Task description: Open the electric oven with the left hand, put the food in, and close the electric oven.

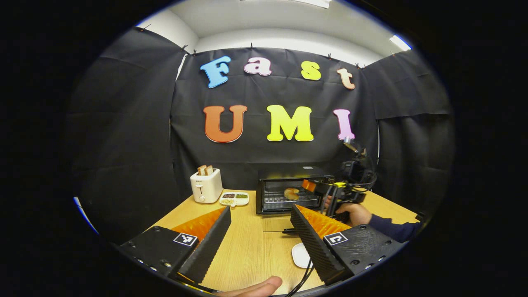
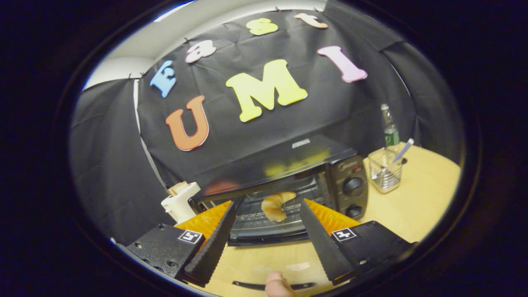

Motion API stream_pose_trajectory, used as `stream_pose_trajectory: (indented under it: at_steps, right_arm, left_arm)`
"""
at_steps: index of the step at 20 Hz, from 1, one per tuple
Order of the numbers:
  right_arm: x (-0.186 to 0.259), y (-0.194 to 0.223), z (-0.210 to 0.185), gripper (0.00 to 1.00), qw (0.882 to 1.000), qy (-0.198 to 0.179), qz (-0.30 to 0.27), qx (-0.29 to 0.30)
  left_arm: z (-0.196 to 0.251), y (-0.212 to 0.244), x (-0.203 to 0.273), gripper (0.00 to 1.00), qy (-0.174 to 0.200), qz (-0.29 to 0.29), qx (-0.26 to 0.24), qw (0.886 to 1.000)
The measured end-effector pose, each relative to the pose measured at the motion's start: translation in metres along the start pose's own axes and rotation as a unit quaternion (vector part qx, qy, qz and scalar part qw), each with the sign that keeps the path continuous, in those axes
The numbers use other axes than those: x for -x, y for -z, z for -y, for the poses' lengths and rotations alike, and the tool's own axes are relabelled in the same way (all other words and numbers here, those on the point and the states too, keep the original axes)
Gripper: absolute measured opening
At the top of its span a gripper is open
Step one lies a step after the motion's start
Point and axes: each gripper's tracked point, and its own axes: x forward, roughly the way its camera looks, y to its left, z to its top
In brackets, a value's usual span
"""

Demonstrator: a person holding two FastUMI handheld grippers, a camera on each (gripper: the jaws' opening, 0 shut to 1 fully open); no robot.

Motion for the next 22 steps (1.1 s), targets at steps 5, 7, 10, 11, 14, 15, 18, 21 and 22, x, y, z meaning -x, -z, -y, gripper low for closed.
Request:
stream_pose_trajectory:
  at_steps: [5, 7, 10, 11, 14, 15, 18, 21, 22]
  right_arm:
    - [0.104, -0.053, 0.033, 0.94, 0.993, 0.043, 0.069, 0.090]
    - [0.144, -0.070, 0.042, 0.96, 0.988, 0.048, 0.102, 0.109]
    - [0.192, -0.089, 0.059, 0.98, 0.980, 0.062, 0.122, 0.143]
    - [0.206, -0.092, 0.064, 0.99, 0.979, 0.067, 0.119, 0.154]
    - [0.249, -0.113, 0.069, 1.00, 0.979, 0.066, 0.109, 0.157]
    - [0.260, -0.128, 0.073, 1.00, 0.979, 0.070, 0.113, 0.156]
    - [0.300, -0.167, 0.082, 1.00, 0.975, 0.088, 0.133, 0.156]
    - [0.339, -0.201, 0.085, 1.00, 0.971, 0.093, 0.160, 0.148]
    - [0.350, -0.208, 0.087, 1.00, 0.970, 0.096, 0.168, 0.147]
  left_arm:
    - [0.030, 0.021, -0.026, 0.95, 0.028, -0.026, 0.024, 0.999]
    - [0.044, 0.037, -0.044, 0.94, 0.037, -0.044, 0.032, 0.998]
    - [0.069, 0.055, -0.069, 0.83, 0.060, -0.064, 0.032, 0.996]
    - [0.077, 0.061, -0.078, 0.93, 0.067, -0.068, 0.031, 0.995]
    - [0.098, 0.082, -0.106, 0.93, 0.082, -0.092, 0.027, 0.992]
    - [0.109, 0.088, -0.118, 0.93, 0.087, -0.100, 0.026, 0.991]
    - [0.121, 0.121, -0.144, 0.93, 0.085, -0.142, 0.012, 0.986]
    - [0.126, 0.162, -0.160, 0.93, 0.074, -0.191, -0.001, 0.979]
    - [0.129, 0.173, -0.163, 0.93, 0.073, -0.206, -0.003, 0.976]
